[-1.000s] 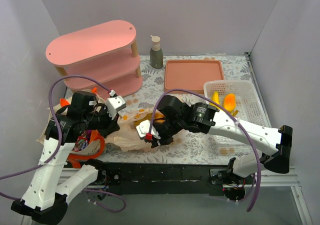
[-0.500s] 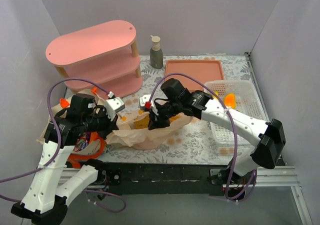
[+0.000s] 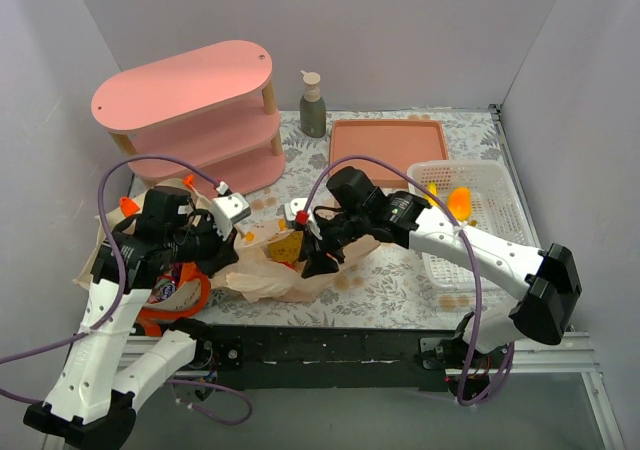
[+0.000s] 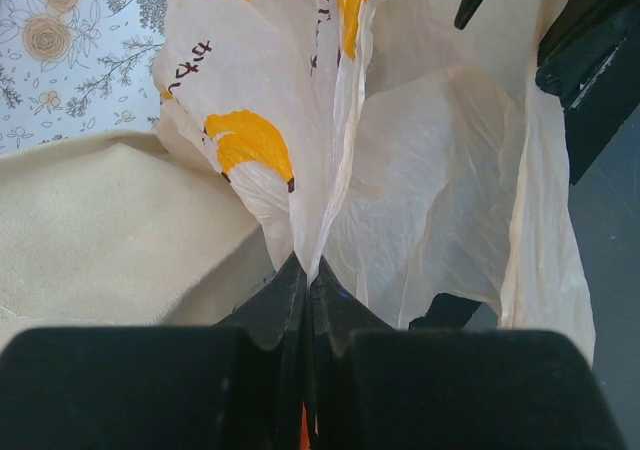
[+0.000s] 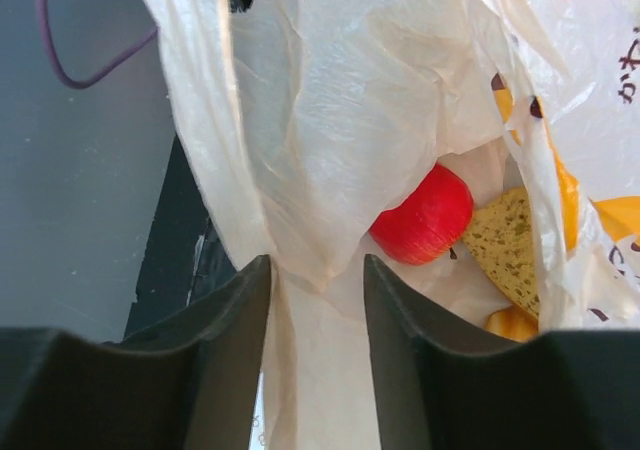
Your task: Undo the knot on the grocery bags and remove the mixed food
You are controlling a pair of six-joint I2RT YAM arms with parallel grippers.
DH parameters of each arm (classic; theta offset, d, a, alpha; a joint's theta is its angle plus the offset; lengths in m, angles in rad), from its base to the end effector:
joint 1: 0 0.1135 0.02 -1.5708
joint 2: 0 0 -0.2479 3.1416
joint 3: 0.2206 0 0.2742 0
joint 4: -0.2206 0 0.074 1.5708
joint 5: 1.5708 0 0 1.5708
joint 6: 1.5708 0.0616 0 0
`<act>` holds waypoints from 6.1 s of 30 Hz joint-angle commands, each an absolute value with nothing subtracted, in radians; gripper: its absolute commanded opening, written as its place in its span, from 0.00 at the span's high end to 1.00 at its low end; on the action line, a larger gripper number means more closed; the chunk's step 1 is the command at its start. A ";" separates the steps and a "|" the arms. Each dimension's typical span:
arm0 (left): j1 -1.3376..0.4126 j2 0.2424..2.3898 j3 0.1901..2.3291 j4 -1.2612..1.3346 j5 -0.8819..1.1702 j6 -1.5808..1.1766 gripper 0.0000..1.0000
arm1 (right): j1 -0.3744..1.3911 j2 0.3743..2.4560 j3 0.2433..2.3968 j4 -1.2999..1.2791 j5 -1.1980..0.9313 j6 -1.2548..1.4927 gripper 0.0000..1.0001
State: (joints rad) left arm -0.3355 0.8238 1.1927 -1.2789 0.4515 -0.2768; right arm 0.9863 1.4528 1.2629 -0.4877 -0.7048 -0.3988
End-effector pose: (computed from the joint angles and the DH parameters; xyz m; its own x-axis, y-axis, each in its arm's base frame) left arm 0.1412 -0.0777 0.3456 -0.8672 0.0420 -0.4963 0.3245 0.8035 -0.4991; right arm 0.1649 0.3215 0.2923 0.0361 -0.4816 -0.8757 -0.9764 -0.2036 0.0718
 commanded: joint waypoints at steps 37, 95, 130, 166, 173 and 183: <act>-0.285 0.598 1.063 -1.381 0.385 -0.273 1.00 | 1.123 1.488 0.982 -0.026 -0.095 -0.209 0.85; -0.224 0.604 1.062 -1.365 0.365 -0.252 1.00 | 1.095 1.547 1.009 -0.023 -0.286 -0.187 0.57; -0.192 0.595 1.015 -1.321 0.357 -0.294 1.00 | 1.075 1.335 1.060 -0.262 -0.469 -0.626 0.78; -0.190 0.874 1.115 -1.060 0.537 -0.354 1.00 | -0.294 1.302 0.985 -0.399 -0.074 -0.503 0.99; -0.166 0.847 1.088 -1.055 0.526 -0.351 1.00 | -0.298 1.419 1.045 -0.360 -0.087 -0.517 0.99; -0.135 0.856 1.085 -1.045 0.531 -0.354 1.00 | -0.296 1.520 1.060 -0.339 -0.133 -0.489 0.95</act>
State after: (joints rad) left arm -0.1501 0.8612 1.0870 -1.0676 0.5243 -0.3531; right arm -0.2935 1.5108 1.0214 -0.3927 -0.1078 -0.5011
